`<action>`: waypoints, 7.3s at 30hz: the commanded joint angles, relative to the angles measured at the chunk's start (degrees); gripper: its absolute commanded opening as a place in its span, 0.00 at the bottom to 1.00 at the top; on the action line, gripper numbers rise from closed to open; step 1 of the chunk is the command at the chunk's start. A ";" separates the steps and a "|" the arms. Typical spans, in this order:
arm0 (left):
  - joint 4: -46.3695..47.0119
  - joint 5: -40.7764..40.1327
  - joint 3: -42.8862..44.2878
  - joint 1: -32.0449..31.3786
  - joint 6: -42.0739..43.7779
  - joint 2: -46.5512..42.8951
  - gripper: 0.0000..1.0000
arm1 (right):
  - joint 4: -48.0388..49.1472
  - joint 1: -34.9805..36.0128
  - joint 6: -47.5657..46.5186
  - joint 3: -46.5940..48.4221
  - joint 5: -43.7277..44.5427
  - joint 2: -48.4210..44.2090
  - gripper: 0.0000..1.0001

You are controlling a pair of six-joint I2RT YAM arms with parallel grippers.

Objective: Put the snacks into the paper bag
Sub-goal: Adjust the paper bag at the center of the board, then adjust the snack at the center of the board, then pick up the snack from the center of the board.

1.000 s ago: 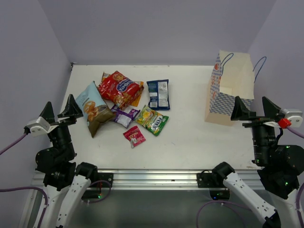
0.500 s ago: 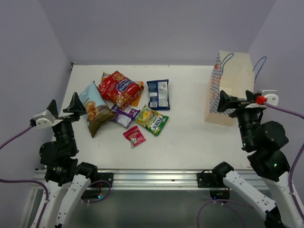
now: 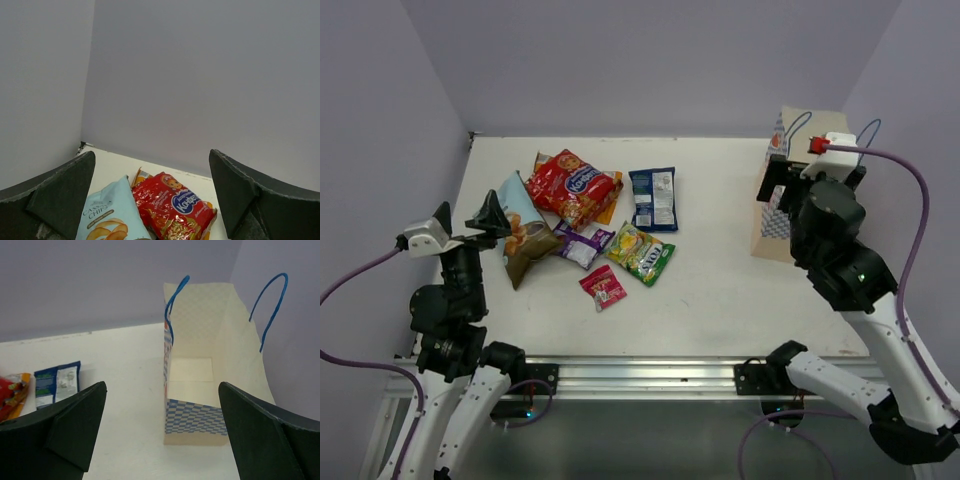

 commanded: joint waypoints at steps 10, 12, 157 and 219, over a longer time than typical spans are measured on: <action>0.01 3.67 1.77 -0.23 -3.17 0.16 1.00 | -5.39 -18.29 7.21 5.06 -0.44 13.26 0.95; 0.09 3.94 1.86 -0.23 -3.52 -0.28 1.00 | -7.22 -22.15 8.53 7.25 -1.14 15.10 0.95; -6.23 38.31 44.91 10.50 10.72 88.84 0.89 | 0.15 -28.05 -7.90 0.31 -24.70 14.94 0.00; 53.97 33.12 -33.48 36.16 -65.14 52.36 1.00 | 0.15 -20.06 -11.59 0.58 -20.57 14.32 0.00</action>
